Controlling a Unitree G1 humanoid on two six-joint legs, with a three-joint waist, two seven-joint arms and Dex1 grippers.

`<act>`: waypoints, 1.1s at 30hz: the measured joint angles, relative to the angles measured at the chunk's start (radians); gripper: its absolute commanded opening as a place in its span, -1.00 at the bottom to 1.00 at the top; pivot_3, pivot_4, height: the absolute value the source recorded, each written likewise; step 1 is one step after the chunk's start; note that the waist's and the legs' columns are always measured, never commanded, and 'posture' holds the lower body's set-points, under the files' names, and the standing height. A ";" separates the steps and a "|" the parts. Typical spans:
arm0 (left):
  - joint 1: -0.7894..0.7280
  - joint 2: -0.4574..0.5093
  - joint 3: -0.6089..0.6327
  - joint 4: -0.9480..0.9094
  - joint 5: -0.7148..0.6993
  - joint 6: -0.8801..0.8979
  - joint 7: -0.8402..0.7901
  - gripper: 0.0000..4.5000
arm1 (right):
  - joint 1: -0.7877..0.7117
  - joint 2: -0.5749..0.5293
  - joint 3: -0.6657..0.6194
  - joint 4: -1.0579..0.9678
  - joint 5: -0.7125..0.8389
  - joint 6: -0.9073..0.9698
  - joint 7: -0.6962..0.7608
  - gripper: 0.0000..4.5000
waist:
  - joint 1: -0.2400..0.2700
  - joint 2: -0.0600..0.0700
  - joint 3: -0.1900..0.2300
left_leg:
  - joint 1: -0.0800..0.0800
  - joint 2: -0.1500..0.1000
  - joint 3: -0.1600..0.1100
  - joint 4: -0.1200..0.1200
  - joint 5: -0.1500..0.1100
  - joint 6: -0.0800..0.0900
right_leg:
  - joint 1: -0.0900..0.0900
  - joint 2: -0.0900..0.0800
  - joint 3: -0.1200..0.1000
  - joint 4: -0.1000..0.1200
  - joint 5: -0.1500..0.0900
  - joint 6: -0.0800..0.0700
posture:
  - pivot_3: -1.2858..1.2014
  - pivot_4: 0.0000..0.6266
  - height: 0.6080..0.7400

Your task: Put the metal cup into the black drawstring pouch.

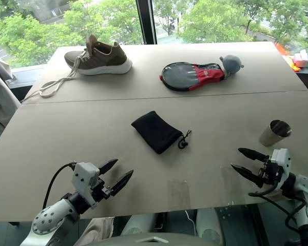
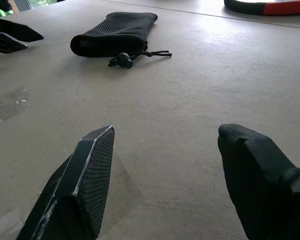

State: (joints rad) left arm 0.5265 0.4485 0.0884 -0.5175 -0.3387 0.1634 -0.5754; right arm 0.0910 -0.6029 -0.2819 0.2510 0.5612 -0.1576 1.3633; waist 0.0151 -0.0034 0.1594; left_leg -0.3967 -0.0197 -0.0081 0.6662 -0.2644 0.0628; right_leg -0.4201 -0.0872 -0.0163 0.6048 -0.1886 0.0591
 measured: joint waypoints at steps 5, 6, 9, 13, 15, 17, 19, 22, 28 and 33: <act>0.015 -0.003 0.001 0.000 0.000 -0.013 -0.011 0.67 | 0.001 -0.002 0.000 -0.042 -0.005 0.029 -0.033 0.49 | 0.000 0.000 0.000 | 0.000 0.000 0.000 0.000 0.000 0.000 | 0.000 0.000 0.000 0.000 0.000 0.000 | 0.03 -0.52 1.00; 0.018 -0.005 0.001 0.000 0.000 -0.018 -0.012 0.67 | 0.001 -0.003 0.001 -0.070 -0.005 0.047 -0.049 0.49 | 0.000 0.000 0.000 | 0.000 0.000 0.000 0.000 0.000 0.000 | 0.000 0.000 0.000 0.000 0.000 0.000 | 0.03 -0.52 1.00; 0.020 -0.006 0.000 0.000 0.000 -0.023 -0.014 0.67 | 0.005 -0.005 0.002 -0.131 -0.005 0.083 -0.079 0.49 | 0.001 0.000 0.000 | 0.000 0.000 0.000 0.000 0.000 0.000 | 0.000 0.000 0.000 0.000 0.000 0.000 | 0.03 -0.52 1.00; 0.025 -0.006 0.003 0.000 -0.002 -0.024 -0.019 0.67 | 0.015 -0.012 0.003 -0.213 -0.003 0.140 -0.115 0.49 | 0.001 0.000 0.000 | 0.000 0.000 0.000 0.000 0.000 0.000 | 0.000 0.000 0.000 0.000 0.000 0.000 | 0.03 -0.52 1.00; 0.028 -0.006 0.011 0.000 -0.003 -0.024 -0.019 0.67 | 0.020 -0.016 0.003 -0.239 -0.003 0.165 -0.127 0.49 | 0.001 0.000 0.000 | 0.000 0.000 0.000 0.000 0.000 0.000 | 0.000 0.000 0.000 0.000 0.000 0.000 | 0.03 -0.52 1.00; 0.029 -0.007 0.017 0.000 -0.004 -0.024 -0.019 0.67 | 0.020 -0.016 0.003 -0.244 -0.003 0.181 -0.130 0.49 | 0.001 0.000 0.000 | 0.000 0.000 0.000 0.000 0.000 0.000 | 0.000 0.000 0.000 0.000 0.000 0.000 | 0.03 -0.52 1.00; 0.031 -0.007 0.018 0.000 -0.004 -0.024 -0.019 0.67 | 0.020 -0.016 0.003 -0.245 -0.003 0.190 -0.131 0.49 | 0.001 0.000 0.000 | 0.000 0.000 0.000 0.000 0.000 0.000 | 0.000 0.000 0.000 0.000 0.000 0.000 | 0.03 -0.52 1.00; 0.031 -0.008 0.018 0.000 -0.004 -0.024 -0.019 0.67 | 0.019 -0.016 0.003 -0.247 -0.003 0.198 -0.131 0.49 | 0.001 0.000 0.000 | 0.000 0.000 0.000 0.000 0.000 0.000 | 0.000 0.000 0.000 0.000 0.000 0.000 | 0.03 -0.52 1.00; 0.025 -0.008 0.020 0.000 -0.007 -0.025 -0.020 0.67 | 0.021 -0.016 0.003 -0.243 -0.004 0.188 -0.123 0.49 | 0.001 0.000 0.000 | 0.000 0.000 0.000 0.001 0.000 0.000 | 0.000 0.001 0.000 0.000 0.000 0.000 | 0.03 -0.52 1.00; -0.069 -0.009 0.057 0.004 -0.018 -0.017 0.006 0.67 | 0.032 -0.015 0.008 -0.232 -0.006 0.172 -0.096 0.49 | 0.003 0.000 0.000 | 0.000 0.000 0.000 0.002 0.000 0.000 | 0.000 0.002 -0.001 0.002 0.000 0.000 | 0.03 -0.52 1.00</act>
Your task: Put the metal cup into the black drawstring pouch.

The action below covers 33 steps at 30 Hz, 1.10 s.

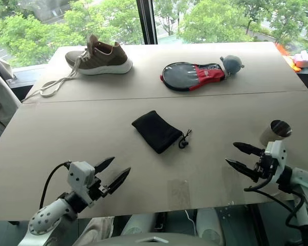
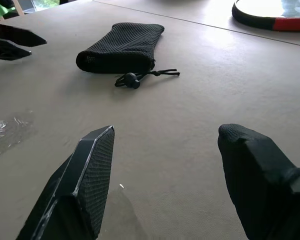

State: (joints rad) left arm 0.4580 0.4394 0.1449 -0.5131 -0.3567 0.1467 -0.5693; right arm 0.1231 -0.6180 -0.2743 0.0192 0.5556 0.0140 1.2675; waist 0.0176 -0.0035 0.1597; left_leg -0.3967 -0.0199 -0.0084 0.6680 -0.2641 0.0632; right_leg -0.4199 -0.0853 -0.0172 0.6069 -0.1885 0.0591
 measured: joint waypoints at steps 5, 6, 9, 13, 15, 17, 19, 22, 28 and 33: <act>-0.182 0.057 0.000 0.013 0.054 0.024 0.021 0.67 | 0.015 0.001 0.012 -0.012 0.028 0.012 0.045 0.49 | -0.001 0.000 0.000 | 0.001 0.000 0.001 0.001 0.000 0.000 | 0.001 0.004 0.002 0.001 0.003 -0.004 | 0.03 -0.52 1.00; -0.202 0.062 -0.008 0.013 0.064 0.028 0.022 0.67 | 0.017 0.001 0.014 -0.015 0.029 0.015 0.046 0.49 | -0.002 0.000 0.000 | 0.001 0.000 0.001 0.001 0.000 0.000 | 0.001 0.004 0.002 0.001 0.003 -0.004 | 0.03 -0.52 1.00; -0.334 0.061 -0.103 0.016 0.129 0.077 0.042 0.67 | 0.023 0.007 0.029 -0.022 0.029 0.016 0.046 0.49 | 0.000 0.000 0.000 | 0.001 -0.001 0.001 0.001 0.000 0.000 | 0.002 0.004 0.002 0.001 0.003 -0.004 | 0.03 -0.52 1.00; -0.401 0.062 -0.267 0.007 0.234 0.108 0.041 0.67 | 0.024 0.009 0.031 -0.017 0.027 0.004 0.047 0.49 | -0.002 0.000 0.000 | 0.002 -0.002 0.002 0.001 0.000 0.000 | 0.002 0.004 0.003 0.001 0.003 -0.004 | 0.03 -0.52 1.00; -0.404 0.058 -0.332 -0.002 0.275 0.106 0.041 0.67 | 0.023 0.009 0.031 -0.008 0.026 -0.003 0.051 0.49 | -0.003 0.000 0.000 | 0.002 -0.001 0.002 0.001 0.000 0.000 | 0.002 0.004 0.003 0.001 0.003 -0.004 | 0.03 -0.52 1.00; -0.404 0.027 -0.385 -0.010 0.305 0.107 0.051 0.67 | 0.023 0.011 0.031 0.005 0.023 -0.016 0.056 0.49 | -0.001 0.000 0.000 | 0.002 -0.001 0.001 0.001 0.000 0.000 | 0.002 0.004 0.003 0.001 0.003 -0.004 | 0.03 -0.52 1.00; -0.404 0.002 -0.402 -0.012 0.319 0.120 0.065 0.67 | 0.023 0.016 0.031 0.005 0.022 -0.023 0.056 0.49 | -0.001 0.000 0.000 | 0.002 -0.001 0.001 0.001 0.000 0.000 | 0.002 0.004 0.003 0.001 0.003 -0.004 | 0.03 -0.52 1.00; -0.419 -0.006 -0.404 -0.013 0.354 0.157 0.088 0.67 | 0.025 0.022 0.031 0.006 0.021 -0.026 0.053 0.49 | -0.001 0.000 0.000 | 0.003 0.000 0.001 0.001 0.000 0.000 | 0.002 0.005 0.003 0.002 0.003 -0.004 | 0.03 -0.52 1.00; -0.426 -0.036 -0.453 -0.013 0.391 0.222 0.108 0.67 | 0.040 0.029 0.029 0.000 0.017 -0.028 0.029 0.49 | -0.001 0.000 0.000 | 0.003 -0.001 0.001 0.001 0.000 0.000 | 0.003 0.005 0.003 0.001 0.003 -0.004 | 0.03 -0.52 1.00; -0.434 -0.059 -0.487 -0.013 0.469 0.264 0.164 0.67 | 0.089 0.032 0.024 -0.077 0.030 -0.008 -0.011 0.49 | 0.000 0.000 0.000 | 0.003 -0.001 0.001 0.001 0.000 0.000 | 0.003 0.005 0.003 0.001 0.003 -0.004 | 0.03 -0.52 1.00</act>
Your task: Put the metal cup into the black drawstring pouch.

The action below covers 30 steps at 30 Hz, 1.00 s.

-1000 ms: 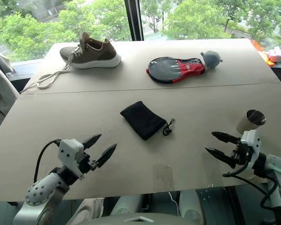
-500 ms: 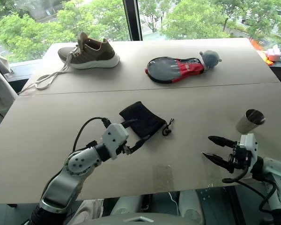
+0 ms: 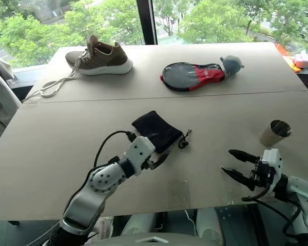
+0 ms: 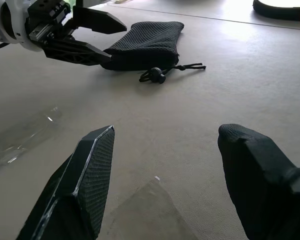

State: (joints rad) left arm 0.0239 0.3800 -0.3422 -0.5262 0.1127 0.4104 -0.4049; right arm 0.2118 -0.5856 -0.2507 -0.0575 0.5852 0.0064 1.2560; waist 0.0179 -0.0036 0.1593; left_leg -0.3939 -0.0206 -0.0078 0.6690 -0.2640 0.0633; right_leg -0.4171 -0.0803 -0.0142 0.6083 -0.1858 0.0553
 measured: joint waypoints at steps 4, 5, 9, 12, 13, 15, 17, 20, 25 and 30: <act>0.001 -0.006 -0.014 0.002 0.067 0.019 0.044 0.67 | 0.020 -0.028 -0.004 -0.020 0.003 0.021 0.000 0.49 | 0.000 0.000 0.000 | 0.000 0.000 0.000 0.000 0.000 0.000 | 0.000 0.000 0.000 0.000 -0.001 0.001 | 0.03 -0.52 1.00; 0.001 -0.006 -0.014 0.008 0.086 0.024 0.056 0.67 | 0.020 -0.033 -0.006 -0.020 0.006 0.026 0.000 0.49 | 0.000 0.000 0.000 | 0.000 0.000 0.000 0.000 0.000 0.000 | 0.000 0.000 0.000 0.000 -0.001 0.002 | 0.03 -0.52 1.00; 0.001 -0.016 0.008 0.045 0.162 0.037 0.132 0.43 | 0.000 -0.040 -0.015 -0.019 0.011 0.034 0.000 0.49 | -0.001 0.000 0.000 | 0.000 0.000 0.000 0.000 0.000 0.000 | 0.000 0.000 0.000 0.000 0.000 0.000 | 0.03 -0.52 1.00; 0.003 -0.017 0.022 0.067 0.183 0.028 0.156 -0.07 | -0.020 -0.040 -0.015 -0.016 0.010 0.034 0.000 0.49 | -0.001 0.000 0.000 | 0.000 0.000 0.000 0.000 0.000 0.000 | 0.000 0.000 0.000 0.000 0.000 0.000 | 0.03 -0.52 1.00; 0.003 -0.017 0.022 0.067 0.183 0.028 0.157 -0.18 | -0.021 -0.040 -0.015 -0.016 0.010 0.034 0.000 0.49 | 0.000 0.000 0.000 | 0.000 0.000 0.000 0.000 0.000 0.000 | 0.000 0.000 0.000 0.000 0.000 0.000 | 0.03 -0.52 1.00; 0.013 -0.020 0.028 0.078 0.194 0.019 0.172 -0.56 | -0.025 -0.040 -0.015 0.004 0.009 0.030 0.008 0.49 | 0.001 0.000 0.000 | 0.000 0.000 0.000 0.000 0.000 0.000 | 0.000 -0.001 0.000 0.000 0.000 0.000 | 0.03 -0.52 1.00; 0.013 -0.020 0.032 0.081 0.201 0.013 0.177 -0.77 | -0.025 -0.040 -0.015 0.023 0.008 0.023 0.018 0.49 | 0.001 0.000 0.000 | 0.000 0.000 0.000 0.000 0.000 0.000 | 0.000 -0.001 0.000 0.000 0.000 0.000 | 0.03 -0.52 1.00; 0.019 -0.019 0.058 0.087 0.207 -0.010 0.190 -0.99 | -0.030 -0.039 -0.015 0.064 0.006 0.001 0.035 0.49 | 0.000 0.000 0.000 | 0.000 0.000 0.000 0.000 0.000 0.000 | 0.000 -0.001 0.000 0.000 0.000 0.000 | 0.03 -0.52 1.00; 0.037 -0.019 0.086 0.107 0.195 -0.068 0.192 -0.99 | -0.044 -0.028 -0.015 0.105 0.002 -0.044 0.048 0.49 | 0.000 0.000 0.000 | 0.000 0.000 0.000 0.000 0.000 0.000 | 0.000 -0.001 0.000 0.000 0.000 0.000 | 0.03 -0.52 1.00; 0.063 -0.039 0.179 0.130 0.089 -0.113 0.163 -0.99 | -0.077 0.010 -0.025 0.108 -0.004 -0.093 0.016 0.49 | -0.003 0.000 0.000 | 0.001 0.000 0.000 0.000 0.000 0.000 | 0.000 -0.006 0.000 0.001 0.000 0.000 | 0.03 -0.52 1.00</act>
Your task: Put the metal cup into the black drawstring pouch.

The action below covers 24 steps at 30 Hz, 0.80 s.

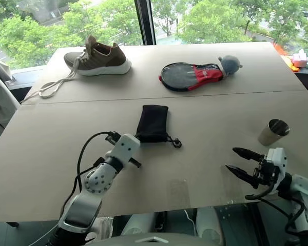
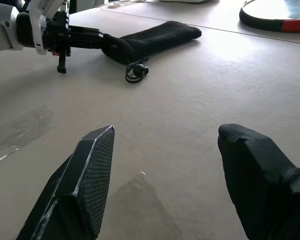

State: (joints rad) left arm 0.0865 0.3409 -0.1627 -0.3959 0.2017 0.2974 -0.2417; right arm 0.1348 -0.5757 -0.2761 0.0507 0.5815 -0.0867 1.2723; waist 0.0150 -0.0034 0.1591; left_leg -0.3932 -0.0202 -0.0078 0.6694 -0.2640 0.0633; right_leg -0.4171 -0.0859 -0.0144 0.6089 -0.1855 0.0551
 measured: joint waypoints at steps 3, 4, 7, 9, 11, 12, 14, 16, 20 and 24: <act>-0.006 -0.020 0.091 0.028 -0.098 -0.006 -0.021 -0.99 | -0.045 0.022 -0.021 0.003 -0.021 -0.053 -0.061 0.49 | 0.001 0.000 0.000 | 0.000 0.000 0.000 0.000 0.000 0.000 | 0.000 0.000 -0.001 0.000 0.000 0.000 | 0.03 -0.52 1.00; -0.029 -0.029 0.132 0.051 -0.132 -0.001 -0.023 -0.99 | -0.066 0.032 -0.037 0.006 -0.028 -0.071 -0.097 0.49 | 0.003 0.000 0.000 | 0.000 0.000 0.000 0.000 0.000 0.000 | 0.000 0.001 -0.001 0.001 0.000 0.000 | 0.03 -0.52 1.00; -0.128 -0.043 0.221 0.104 -0.208 0.025 -0.025 -0.99 | -0.123 0.037 -0.081 -0.006 -0.048 -0.091 -0.204 0.49 | 0.009 0.000 0.000 | 0.000 -0.002 -0.001 0.001 0.000 0.000 | 0.001 0.004 -0.001 0.001 0.002 0.003 | 0.03 -0.52 1.00; -0.178 -0.034 0.234 0.122 -0.235 0.028 -0.046 -0.99 | -0.138 0.021 -0.093 -0.033 -0.071 -0.085 -0.267 0.49 | 0.010 0.000 0.000 | -0.001 -0.003 0.000 0.001 0.000 0.000 | 0.000 0.004 -0.001 0.001 0.003 0.003 | 0.03 -0.52 1.00; -0.220 -0.019 0.233 0.143 -0.254 0.035 -0.074 -0.99 | -0.143 -0.016 -0.095 -0.060 -0.096 -0.058 -0.310 0.49 | 0.010 0.000 0.000 | -0.001 -0.004 0.000 0.001 0.000 -0.001 | 0.000 0.004 0.000 0.001 0.003 0.004 | 0.03 -0.52 1.00; -0.261 0.002 0.233 0.160 -0.274 0.055 -0.102 -0.99 | -0.141 -0.072 -0.097 -0.089 -0.124 -0.015 -0.344 0.49 | 0.010 0.000 0.000 | -0.001 -0.004 0.000 0.001 0.000 -0.001 | 0.000 0.003 0.000 0.000 0.003 0.004 | 0.03 -0.52 1.00; -0.325 0.038 0.231 0.183 -0.293 0.100 -0.139 -0.99 | -0.125 -0.181 -0.111 -0.140 -0.137 0.087 -0.361 0.49 | 0.011 0.001 0.001 | -0.002 -0.005 0.000 0.001 0.000 0.000 | 0.000 0.003 0.000 0.000 0.003 0.004 | 0.03 -0.52 1.00; -0.354 0.056 0.233 0.185 -0.305 0.124 -0.155 -0.99 | -0.115 -0.239 -0.136 -0.168 -0.139 0.147 -0.362 0.49 | 0.010 0.000 0.000 | -0.002 -0.004 0.000 0.001 0.000 0.000 | 0.001 0.004 -0.001 0.000 0.003 0.004 | 0.03 -0.52 1.00; -0.443 0.073 0.209 0.171 -0.360 0.256 -0.215 -0.99 | -0.070 -0.446 -0.176 -0.219 -0.144 0.357 -0.335 0.49 | 0.009 -0.001 0.000 | -0.002 -0.004 0.000 0.001 0.000 0.000 | 0.001 0.004 -0.001 -0.001 0.002 0.004 | 0.03 -0.52 1.00; -0.496 0.061 0.159 0.138 -0.403 0.388 -0.237 -0.99 | -0.039 -0.530 -0.172 -0.229 -0.147 0.487 -0.291 0.49 | 0.002 -0.003 0.001 | -0.002 -0.003 0.000 0.002 0.000 0.000 | 0.001 0.005 0.000 0.000 0.002 0.004 | 0.03 -0.52 1.00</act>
State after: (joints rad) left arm -0.4092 0.4023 -0.0035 -0.2583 -0.2010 0.6854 -0.4786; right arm 0.0954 -1.1057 -0.4481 -0.1779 0.4347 0.4003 0.9812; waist 0.0173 -0.0060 0.1599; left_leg -0.3950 -0.0236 -0.0079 0.6711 -0.2637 0.0636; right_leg -0.4157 -0.0814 -0.0149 0.6086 -0.1832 0.0589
